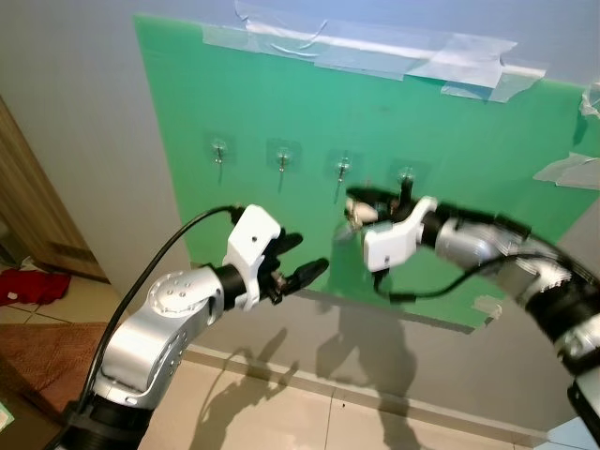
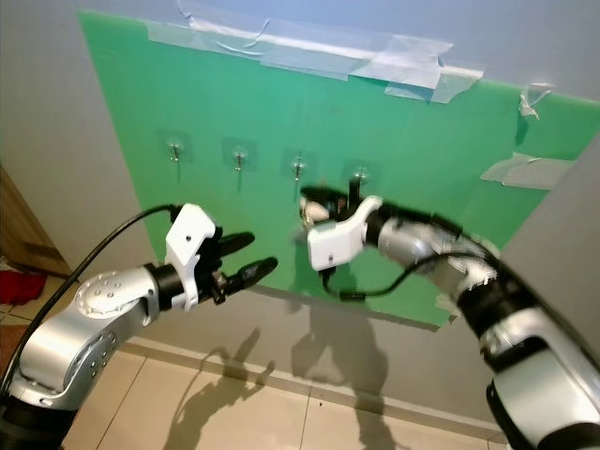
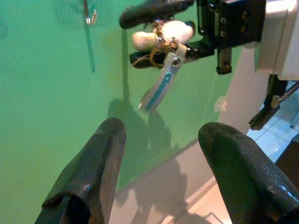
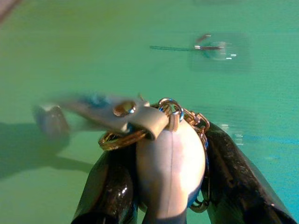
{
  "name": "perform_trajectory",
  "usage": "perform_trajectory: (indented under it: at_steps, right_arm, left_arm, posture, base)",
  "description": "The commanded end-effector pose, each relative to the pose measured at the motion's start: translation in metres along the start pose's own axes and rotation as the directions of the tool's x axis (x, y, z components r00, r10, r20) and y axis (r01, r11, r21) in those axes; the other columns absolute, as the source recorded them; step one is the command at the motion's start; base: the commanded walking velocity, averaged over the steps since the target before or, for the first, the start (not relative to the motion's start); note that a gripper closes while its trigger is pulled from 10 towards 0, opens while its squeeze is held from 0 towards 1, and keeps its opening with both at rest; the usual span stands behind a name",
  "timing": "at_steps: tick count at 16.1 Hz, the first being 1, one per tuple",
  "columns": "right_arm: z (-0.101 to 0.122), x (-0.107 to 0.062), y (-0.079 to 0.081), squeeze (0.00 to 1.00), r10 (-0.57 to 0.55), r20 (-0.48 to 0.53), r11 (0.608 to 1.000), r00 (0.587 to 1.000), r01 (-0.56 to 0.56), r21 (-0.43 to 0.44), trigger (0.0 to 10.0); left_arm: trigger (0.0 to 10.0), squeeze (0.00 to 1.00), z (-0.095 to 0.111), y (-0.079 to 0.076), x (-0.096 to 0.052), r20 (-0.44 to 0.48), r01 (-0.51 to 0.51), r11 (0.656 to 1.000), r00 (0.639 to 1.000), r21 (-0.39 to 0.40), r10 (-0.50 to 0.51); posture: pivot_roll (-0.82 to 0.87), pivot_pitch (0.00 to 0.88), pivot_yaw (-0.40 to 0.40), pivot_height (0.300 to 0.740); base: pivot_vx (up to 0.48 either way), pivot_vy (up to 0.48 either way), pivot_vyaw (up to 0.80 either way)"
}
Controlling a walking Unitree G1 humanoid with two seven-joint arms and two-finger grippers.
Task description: Hang keys on a hook
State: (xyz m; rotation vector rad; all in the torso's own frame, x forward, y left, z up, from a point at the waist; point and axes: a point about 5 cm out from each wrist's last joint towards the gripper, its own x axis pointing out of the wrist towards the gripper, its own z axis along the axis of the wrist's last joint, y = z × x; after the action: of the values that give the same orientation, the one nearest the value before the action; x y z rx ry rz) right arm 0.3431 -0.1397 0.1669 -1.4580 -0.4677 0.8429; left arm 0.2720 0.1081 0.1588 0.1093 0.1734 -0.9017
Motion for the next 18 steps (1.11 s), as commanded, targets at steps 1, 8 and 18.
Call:
perform_trajectory:
  at_steps: [1,8,18]
  right_arm:
    - [0.002,-0.001,-0.013,0.0,-0.047,0.01,0.999,0.999,0.047,0.008,0.0]
    - [0.004,0.009,-0.006,0.0,-0.158,-0.119,0.478,0.98,0.181,0.859,0.0]
    - [0.049,-0.008,0.009,0.0,-0.104,0.015,0.247,0.994,0.012,0.969,0.0]
  left_arm:
    - [10.0,0.0,0.003,0.0,0.001,0.004,-0.006,1.0,1.0,0.008,0.006]
    - [10.0,0.0,0.005,0.0,0.002,0.027,-0.009,1.0,1.0,0.003,0.009]
    - [10.0,0.0,0.004,0.002,0.002,0.038,-0.058,0.998,0.998,0.025,0.057]
  posture:
    - [-0.03,0.0,-0.033,0.74]
    - [-0.02,0.0,-0.046,0.74]
    - [-0.03,0.0,-0.044,0.74]
  base:
    - [0.0,0.0,0.0]
    - [0.0,0.0,0.0]
    - [0.0,0.0,0.0]
